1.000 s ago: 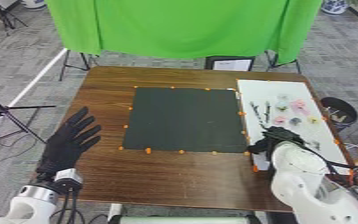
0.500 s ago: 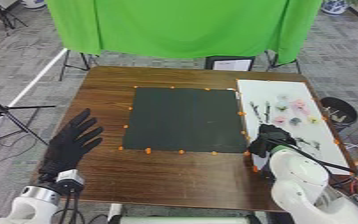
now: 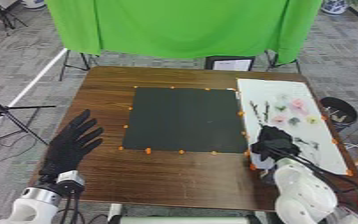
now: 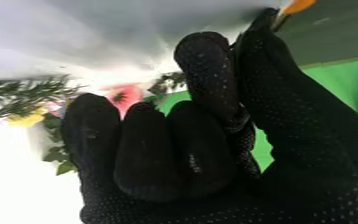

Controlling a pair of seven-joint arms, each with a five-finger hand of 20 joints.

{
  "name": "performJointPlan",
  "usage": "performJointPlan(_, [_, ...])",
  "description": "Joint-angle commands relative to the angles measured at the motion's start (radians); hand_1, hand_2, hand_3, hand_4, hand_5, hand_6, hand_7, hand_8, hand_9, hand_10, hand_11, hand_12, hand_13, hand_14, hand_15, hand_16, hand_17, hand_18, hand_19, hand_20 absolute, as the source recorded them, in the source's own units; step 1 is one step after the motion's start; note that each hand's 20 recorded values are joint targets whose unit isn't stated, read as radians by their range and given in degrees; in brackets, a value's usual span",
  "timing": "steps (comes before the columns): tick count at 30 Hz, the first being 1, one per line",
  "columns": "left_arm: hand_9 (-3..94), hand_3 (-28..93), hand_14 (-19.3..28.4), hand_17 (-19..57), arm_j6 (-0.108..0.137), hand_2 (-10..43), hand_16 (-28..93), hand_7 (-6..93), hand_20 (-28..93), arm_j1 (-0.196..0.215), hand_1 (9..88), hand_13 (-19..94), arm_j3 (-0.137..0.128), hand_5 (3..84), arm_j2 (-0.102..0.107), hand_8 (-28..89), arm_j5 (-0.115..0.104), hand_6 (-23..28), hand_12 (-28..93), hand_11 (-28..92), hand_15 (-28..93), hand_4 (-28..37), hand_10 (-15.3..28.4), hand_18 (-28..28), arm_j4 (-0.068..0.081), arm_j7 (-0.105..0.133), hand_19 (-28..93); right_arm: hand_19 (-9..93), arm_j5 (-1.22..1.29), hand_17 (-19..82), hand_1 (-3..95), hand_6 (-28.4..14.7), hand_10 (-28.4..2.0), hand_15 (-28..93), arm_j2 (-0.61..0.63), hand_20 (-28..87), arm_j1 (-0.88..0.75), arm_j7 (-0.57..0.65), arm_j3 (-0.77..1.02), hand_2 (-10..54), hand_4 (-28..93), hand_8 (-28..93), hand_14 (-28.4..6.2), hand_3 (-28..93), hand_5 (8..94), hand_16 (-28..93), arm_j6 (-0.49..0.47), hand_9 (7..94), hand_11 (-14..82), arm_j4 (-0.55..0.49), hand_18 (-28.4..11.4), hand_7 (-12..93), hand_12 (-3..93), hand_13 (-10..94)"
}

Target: Arrange flowers

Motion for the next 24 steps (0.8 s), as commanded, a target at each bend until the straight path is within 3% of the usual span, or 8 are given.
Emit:
performJointPlan(1, [21.6,67,15.4,-10.8,0.003,-6.4,2,18.4,9,0.007,24.5,18,-0.003,23.7,-0.006,-11,0.001,2.5,20,14,23,-28.3,10.3,23.2,-0.005,0.0,38,93,0.015,48,29.0,-8.3,-6.7,89,0.021,73,-0.001,0.031,0.037,-9.5,14,19,-9.3,93,77.2,43,0.02,89.5,78.0,-0.072,-24.0,58,57.8,82])
performJointPlan(11, [21.6,67,15.3,-10.8,0.007,-6.4,1,18.5,9,0.008,24.4,18,-0.009,23.7,-0.005,-11,0.002,2.5,19,14,23,-28.3,10.3,23.3,-0.008,0.002,38,93,0.041,51,28.8,-8.8,-6.2,89,0.024,74,0.081,-0.002,0.019,-9.5,15,21,-8.3,93,79.3,42,0.092,90.6,77.5,-0.089,-24.0,55,58.3,84])
performJointPlan(20, [21.6,68,15.3,-10.8,0.006,-6.5,1,18.4,9,0.024,24.4,18,-0.049,23.7,0.022,-11,0.002,2.5,19,14,23,-28.3,10.3,23.3,-0.025,0.011,38,93,0.08,51,28.7,-9.0,-6.0,89,-0.005,74,0.292,-0.09,-0.155,-9.5,15,22,-8.1,93,79.7,42,0.085,90.8,77.3,-0.038,-23.8,54,58.6,84])
performJointPlan(24, [21.5,68,15.3,-10.8,-0.004,-6.7,1,18.4,9,0.052,24.2,18,-0.086,23.7,0.039,-11,-0.011,2.5,19,13,23,-28.3,10.2,23.4,-0.035,0.02,38,93,0.087,51,28.8,-9.0,-5.8,89,-0.057,74,0.399,-0.131,-0.268,-9.5,15,22,-8.0,93,79.8,42,0.071,90.9,77.2,0.005,-23.8,54,58.7,84])
